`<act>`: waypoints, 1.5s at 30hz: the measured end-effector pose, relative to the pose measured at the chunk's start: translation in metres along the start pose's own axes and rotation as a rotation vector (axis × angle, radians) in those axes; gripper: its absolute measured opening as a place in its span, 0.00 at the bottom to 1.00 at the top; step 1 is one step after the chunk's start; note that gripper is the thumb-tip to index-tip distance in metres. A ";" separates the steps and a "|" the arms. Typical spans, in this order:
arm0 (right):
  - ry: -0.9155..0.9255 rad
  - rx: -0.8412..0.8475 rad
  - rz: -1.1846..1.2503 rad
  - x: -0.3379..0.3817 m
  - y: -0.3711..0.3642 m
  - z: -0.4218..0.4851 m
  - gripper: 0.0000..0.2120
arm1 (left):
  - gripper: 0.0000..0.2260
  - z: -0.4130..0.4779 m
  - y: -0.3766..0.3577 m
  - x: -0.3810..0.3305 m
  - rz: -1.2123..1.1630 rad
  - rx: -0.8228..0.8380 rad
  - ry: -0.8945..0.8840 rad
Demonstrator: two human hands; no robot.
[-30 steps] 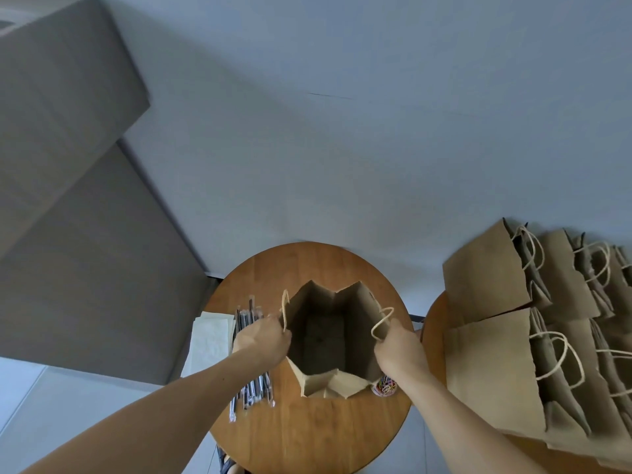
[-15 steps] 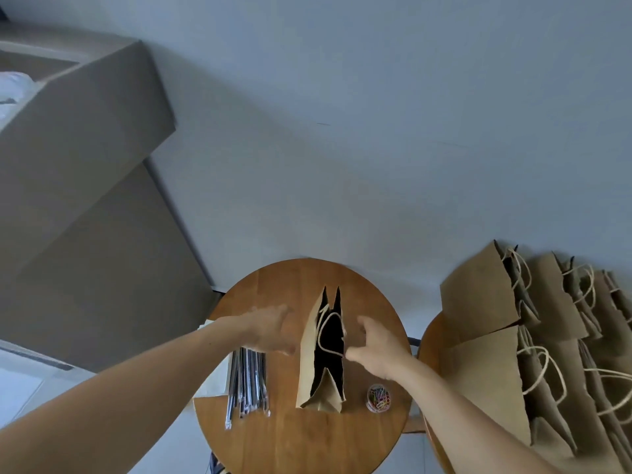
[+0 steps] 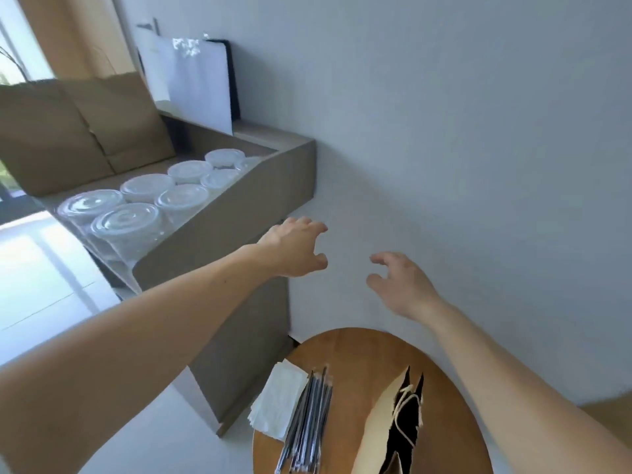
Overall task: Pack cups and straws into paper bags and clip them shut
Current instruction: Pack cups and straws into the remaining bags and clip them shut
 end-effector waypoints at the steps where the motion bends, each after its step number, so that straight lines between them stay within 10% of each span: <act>1: 0.037 0.001 -0.006 0.021 0.000 0.007 0.23 | 0.28 -0.004 0.017 0.014 0.008 -0.031 0.019; 24: 0.533 0.159 -0.094 0.448 -0.169 0.119 0.31 | 0.29 -0.095 0.157 0.415 0.002 -0.218 0.400; 30: 0.548 0.404 -0.328 0.485 -0.237 0.126 0.49 | 0.28 -0.118 0.154 0.471 -0.068 -0.219 0.447; 45: 0.511 0.473 -0.317 0.488 -0.247 0.132 0.48 | 0.27 -0.119 0.149 0.487 -0.082 -0.188 0.417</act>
Point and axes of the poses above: each hand's wrist, its own z-axis towards the middle knuckle, its own y-axis out of the back of the hand, x = y × z, the point moved 8 cm from there along z, towards the middle knuckle, and after that the axes turned 7 degrees about -x, right-handed, at the moved point
